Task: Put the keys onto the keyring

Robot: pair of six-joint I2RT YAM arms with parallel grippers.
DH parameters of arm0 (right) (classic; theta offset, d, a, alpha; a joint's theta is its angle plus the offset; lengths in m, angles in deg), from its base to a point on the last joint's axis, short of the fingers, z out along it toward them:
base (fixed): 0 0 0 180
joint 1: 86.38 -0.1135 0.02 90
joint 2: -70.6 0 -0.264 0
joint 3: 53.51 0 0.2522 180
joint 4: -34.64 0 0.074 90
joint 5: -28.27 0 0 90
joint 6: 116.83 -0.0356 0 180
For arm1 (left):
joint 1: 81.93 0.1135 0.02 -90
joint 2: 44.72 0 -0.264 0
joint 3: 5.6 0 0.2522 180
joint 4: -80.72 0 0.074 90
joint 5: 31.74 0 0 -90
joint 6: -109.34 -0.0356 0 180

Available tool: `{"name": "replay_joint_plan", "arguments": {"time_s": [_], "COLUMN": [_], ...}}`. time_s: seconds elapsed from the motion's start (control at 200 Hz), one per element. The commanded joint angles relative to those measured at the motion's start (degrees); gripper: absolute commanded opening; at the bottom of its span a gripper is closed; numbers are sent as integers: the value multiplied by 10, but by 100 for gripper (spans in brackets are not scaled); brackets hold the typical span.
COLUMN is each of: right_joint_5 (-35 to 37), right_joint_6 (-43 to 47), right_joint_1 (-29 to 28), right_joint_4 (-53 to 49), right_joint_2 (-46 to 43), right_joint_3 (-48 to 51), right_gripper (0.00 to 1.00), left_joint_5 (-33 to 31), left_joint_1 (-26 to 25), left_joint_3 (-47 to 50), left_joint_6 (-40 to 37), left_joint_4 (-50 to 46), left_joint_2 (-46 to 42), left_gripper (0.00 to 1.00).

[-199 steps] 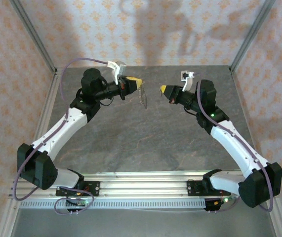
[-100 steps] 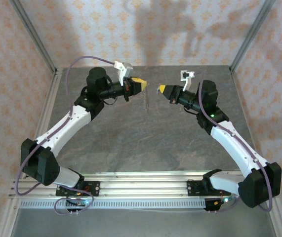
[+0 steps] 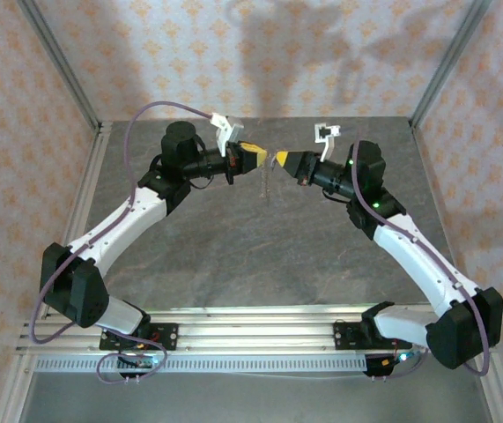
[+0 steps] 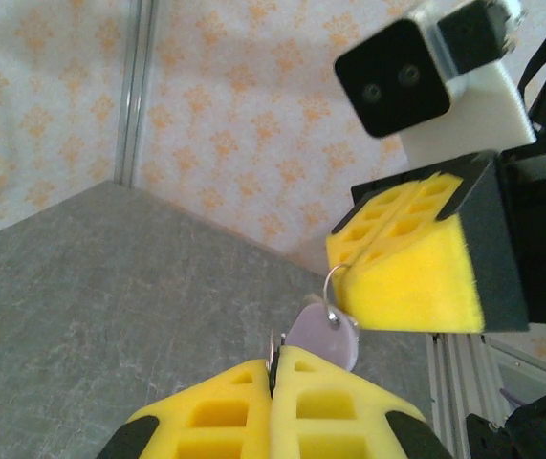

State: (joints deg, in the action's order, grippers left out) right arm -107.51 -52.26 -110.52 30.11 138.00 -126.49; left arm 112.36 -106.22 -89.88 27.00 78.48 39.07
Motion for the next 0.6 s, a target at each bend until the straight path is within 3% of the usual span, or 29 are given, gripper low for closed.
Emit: {"name": "replay_joint_plan", "arguments": {"time_s": [0.0,0.596], "right_joint_5": [-13,-9], "right_joint_6": [18,51], "right_joint_1": [-7,-21], "right_joint_4": [-2,-53], "right_joint_2": [1,7], "right_joint_3": [-30,-31], "right_gripper": [0,0], "left_joint_5": [19,13], "left_joint_1": [-5,-5], "left_joint_3": [-23,-41], "left_joint_6": [-24,-42], "left_joint_4": [-2,-22], "left_joint_2": [2,2], "left_gripper": [0,0]}}
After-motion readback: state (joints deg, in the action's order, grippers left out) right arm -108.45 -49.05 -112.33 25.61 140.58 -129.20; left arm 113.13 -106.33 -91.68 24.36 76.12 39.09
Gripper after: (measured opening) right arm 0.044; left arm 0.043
